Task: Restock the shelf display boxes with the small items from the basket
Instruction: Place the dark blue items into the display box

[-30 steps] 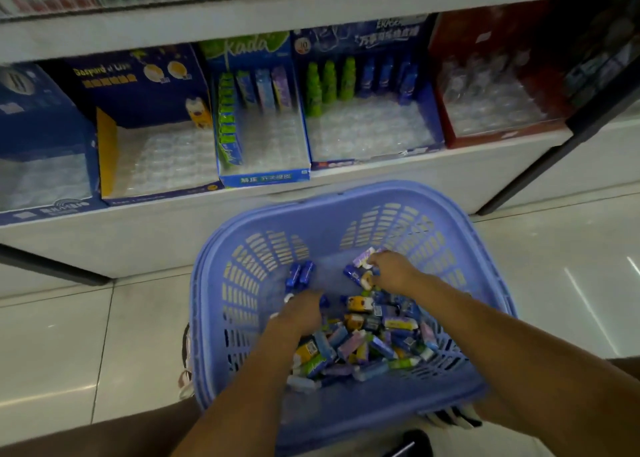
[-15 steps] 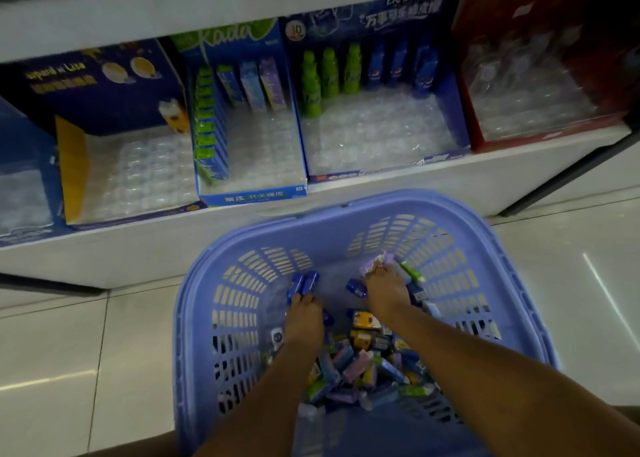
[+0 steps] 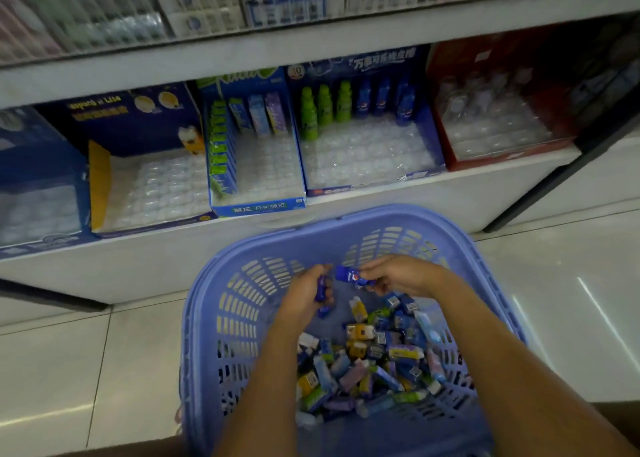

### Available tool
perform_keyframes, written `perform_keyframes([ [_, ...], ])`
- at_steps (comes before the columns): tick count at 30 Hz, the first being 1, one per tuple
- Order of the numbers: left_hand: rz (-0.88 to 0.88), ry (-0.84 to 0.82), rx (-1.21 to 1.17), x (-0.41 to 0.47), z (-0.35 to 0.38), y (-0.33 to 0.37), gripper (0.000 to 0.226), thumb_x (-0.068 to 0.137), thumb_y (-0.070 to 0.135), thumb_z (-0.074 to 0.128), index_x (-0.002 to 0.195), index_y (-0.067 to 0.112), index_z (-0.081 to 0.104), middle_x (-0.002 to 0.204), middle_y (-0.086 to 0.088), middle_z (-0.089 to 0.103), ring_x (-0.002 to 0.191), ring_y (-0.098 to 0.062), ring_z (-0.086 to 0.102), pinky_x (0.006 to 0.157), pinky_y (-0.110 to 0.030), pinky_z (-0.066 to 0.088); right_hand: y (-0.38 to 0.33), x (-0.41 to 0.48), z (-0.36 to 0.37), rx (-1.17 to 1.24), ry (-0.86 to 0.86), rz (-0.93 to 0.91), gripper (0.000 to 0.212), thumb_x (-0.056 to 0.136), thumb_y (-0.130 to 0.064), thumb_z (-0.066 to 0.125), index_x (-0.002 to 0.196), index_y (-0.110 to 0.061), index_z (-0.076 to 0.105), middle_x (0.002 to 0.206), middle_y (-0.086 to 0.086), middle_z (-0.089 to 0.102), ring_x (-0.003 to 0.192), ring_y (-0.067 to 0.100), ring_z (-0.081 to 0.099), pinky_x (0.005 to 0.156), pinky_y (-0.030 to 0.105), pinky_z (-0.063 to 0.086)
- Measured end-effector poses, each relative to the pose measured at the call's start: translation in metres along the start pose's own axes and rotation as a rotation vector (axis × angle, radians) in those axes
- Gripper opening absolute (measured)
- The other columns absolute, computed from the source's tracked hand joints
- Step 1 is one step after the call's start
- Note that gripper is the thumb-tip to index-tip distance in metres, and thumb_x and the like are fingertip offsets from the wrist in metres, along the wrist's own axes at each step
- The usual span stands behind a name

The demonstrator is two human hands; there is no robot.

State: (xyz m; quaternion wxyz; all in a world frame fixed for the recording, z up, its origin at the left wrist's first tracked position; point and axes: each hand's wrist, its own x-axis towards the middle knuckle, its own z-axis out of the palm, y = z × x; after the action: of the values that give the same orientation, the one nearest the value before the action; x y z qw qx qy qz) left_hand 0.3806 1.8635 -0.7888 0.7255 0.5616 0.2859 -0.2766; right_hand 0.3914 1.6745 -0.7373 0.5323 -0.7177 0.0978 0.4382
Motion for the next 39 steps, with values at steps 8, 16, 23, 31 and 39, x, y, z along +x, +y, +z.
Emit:
perform_keyframes([
  [8,0.174,-0.315,0.229,-0.07,0.022,0.057,0.027,0.081,0.037,0.071,0.073,0.015,0.058,0.05,0.005,0.044,0.042,-0.01,0.037,0.041,-0.02,0.036,-0.049,-0.084,-0.009,-0.04,0.102,-0.22,0.026,0.095,-0.019,0.054,0.1,0.005,0.062,0.072,0.006,0.054,0.063,0.014,0.051,0.065,0.022,0.046],
  [16,0.435,-0.193,0.103,-0.108,0.049,0.076,0.026,0.086,0.031,0.068,0.068,0.014,0.061,0.053,0.004,0.051,0.045,-0.011,0.041,0.042,-0.021,0.037,-0.081,-0.106,0.01,-0.005,0.496,-0.572,0.008,0.086,-0.019,0.068,0.093,-0.015,0.069,0.081,0.006,0.067,0.064,0.007,0.064,0.067,0.019,0.055],
  [23,0.446,-0.14,-0.094,-0.12,0.057,0.1,0.022,0.096,0.03,0.052,0.088,0.013,0.063,0.059,0.003,0.056,0.048,-0.01,0.051,0.048,-0.023,0.046,-0.126,-0.092,-0.037,-0.106,0.872,-0.68,0.023,0.076,-0.013,0.077,0.096,-0.013,0.066,0.083,0.004,0.066,0.077,0.014,0.061,0.077,0.028,0.05],
  [31,0.351,-0.207,-0.256,-0.117,0.056,0.112,0.022,0.099,0.021,0.044,0.097,0.009,0.062,0.061,0.001,0.058,0.051,-0.011,0.052,0.046,-0.022,0.046,-0.185,-0.053,-0.102,-0.725,0.966,-0.558,0.041,0.082,-0.02,0.071,0.12,-0.008,0.061,0.11,0.017,0.066,0.102,0.03,0.061,0.089,0.03,0.046],
  [39,0.334,-0.205,-0.321,-0.106,0.057,0.117,0.016,0.096,0.003,0.046,0.099,0.009,0.061,0.072,-0.004,0.06,0.052,-0.012,0.055,0.048,-0.022,0.048,-0.189,-0.035,-0.121,-0.872,0.82,-0.498,0.045,0.082,-0.026,0.071,0.125,-0.014,0.061,0.127,0.013,0.06,0.114,0.029,0.055,0.094,0.027,0.041],
])
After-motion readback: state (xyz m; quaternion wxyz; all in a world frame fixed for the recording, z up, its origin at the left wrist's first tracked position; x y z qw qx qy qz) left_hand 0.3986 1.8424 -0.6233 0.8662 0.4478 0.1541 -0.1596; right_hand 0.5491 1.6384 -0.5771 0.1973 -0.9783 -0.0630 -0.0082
